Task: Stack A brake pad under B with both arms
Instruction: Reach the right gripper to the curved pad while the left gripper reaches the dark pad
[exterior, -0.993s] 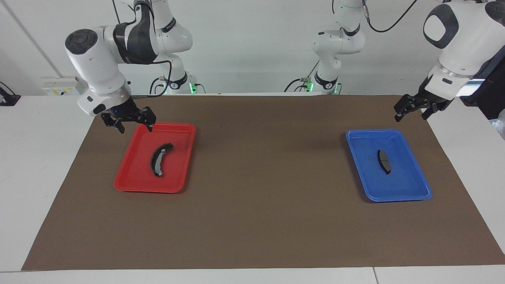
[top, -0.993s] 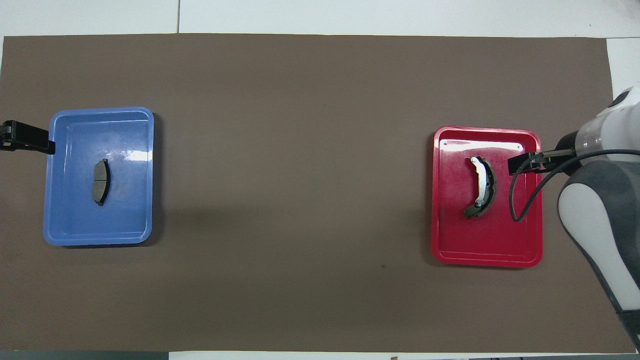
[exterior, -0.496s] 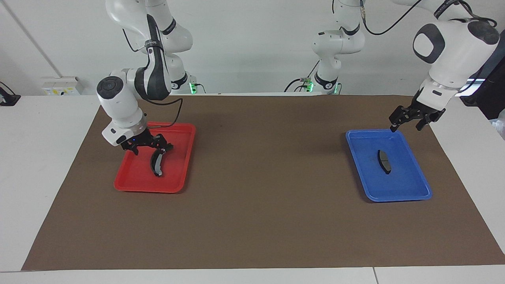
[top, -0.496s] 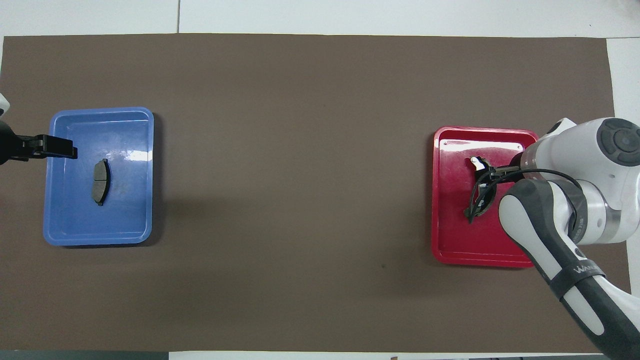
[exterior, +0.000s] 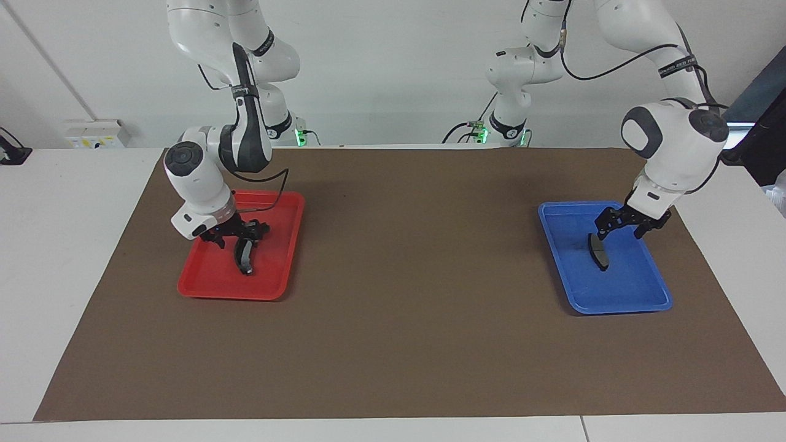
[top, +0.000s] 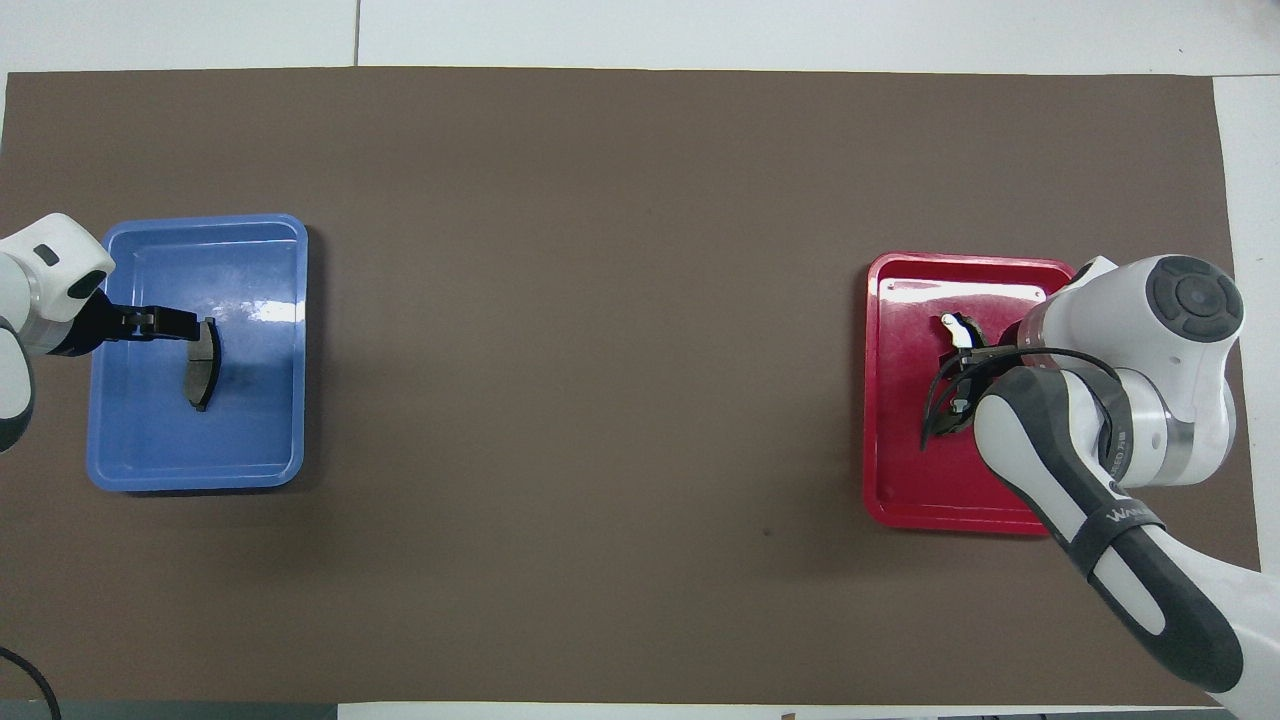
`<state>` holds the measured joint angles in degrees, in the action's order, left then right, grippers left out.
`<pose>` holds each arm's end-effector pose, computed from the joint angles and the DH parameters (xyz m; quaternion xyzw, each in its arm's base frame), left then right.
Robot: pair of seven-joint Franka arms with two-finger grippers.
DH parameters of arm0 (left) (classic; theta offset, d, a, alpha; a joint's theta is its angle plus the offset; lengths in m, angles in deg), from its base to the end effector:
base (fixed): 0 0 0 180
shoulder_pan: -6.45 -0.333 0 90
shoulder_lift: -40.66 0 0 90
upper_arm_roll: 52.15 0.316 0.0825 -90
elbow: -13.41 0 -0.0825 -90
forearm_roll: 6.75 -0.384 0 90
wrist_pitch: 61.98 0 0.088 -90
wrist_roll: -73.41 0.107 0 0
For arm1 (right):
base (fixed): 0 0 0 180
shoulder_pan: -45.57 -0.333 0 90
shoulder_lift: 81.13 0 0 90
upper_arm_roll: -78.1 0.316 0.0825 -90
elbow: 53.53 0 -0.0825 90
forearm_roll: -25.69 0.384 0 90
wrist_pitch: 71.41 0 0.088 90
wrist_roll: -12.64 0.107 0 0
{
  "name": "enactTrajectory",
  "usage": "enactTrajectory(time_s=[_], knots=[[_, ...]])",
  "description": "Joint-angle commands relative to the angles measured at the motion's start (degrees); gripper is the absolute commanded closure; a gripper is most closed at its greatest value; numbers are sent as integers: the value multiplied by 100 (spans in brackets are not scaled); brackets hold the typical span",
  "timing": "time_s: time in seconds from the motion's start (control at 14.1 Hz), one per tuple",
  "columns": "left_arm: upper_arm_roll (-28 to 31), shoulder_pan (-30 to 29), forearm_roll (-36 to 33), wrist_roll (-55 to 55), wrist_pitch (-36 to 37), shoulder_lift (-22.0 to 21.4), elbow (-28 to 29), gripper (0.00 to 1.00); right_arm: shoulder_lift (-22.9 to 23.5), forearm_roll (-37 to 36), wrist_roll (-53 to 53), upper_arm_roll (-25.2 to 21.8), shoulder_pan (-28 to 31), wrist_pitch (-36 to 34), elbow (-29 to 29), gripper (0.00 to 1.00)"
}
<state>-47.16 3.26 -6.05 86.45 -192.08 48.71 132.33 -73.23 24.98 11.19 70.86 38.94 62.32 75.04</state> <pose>0.5704 0.0808 0.3676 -0.9989 0.0392 -0.0269 0.0064 0.5322 -0.0058 0.3026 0.9996 0.0121 -0.0236 0.0126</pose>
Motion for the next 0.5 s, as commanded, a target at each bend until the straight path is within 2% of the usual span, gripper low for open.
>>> enactTrajectory(time_s=[0.0,0.14,0.43], knots=[[-68,-59,80,128,-305,258,9,1,10,115,48,21,-22,119,45,21],[-68,-68,88,146,-323,433,17,2,10,115,66,30,-22,119,54,27],[-68,-77,89,137,-323,619,17,4,10,106,57,30,-22,75,45,52]])
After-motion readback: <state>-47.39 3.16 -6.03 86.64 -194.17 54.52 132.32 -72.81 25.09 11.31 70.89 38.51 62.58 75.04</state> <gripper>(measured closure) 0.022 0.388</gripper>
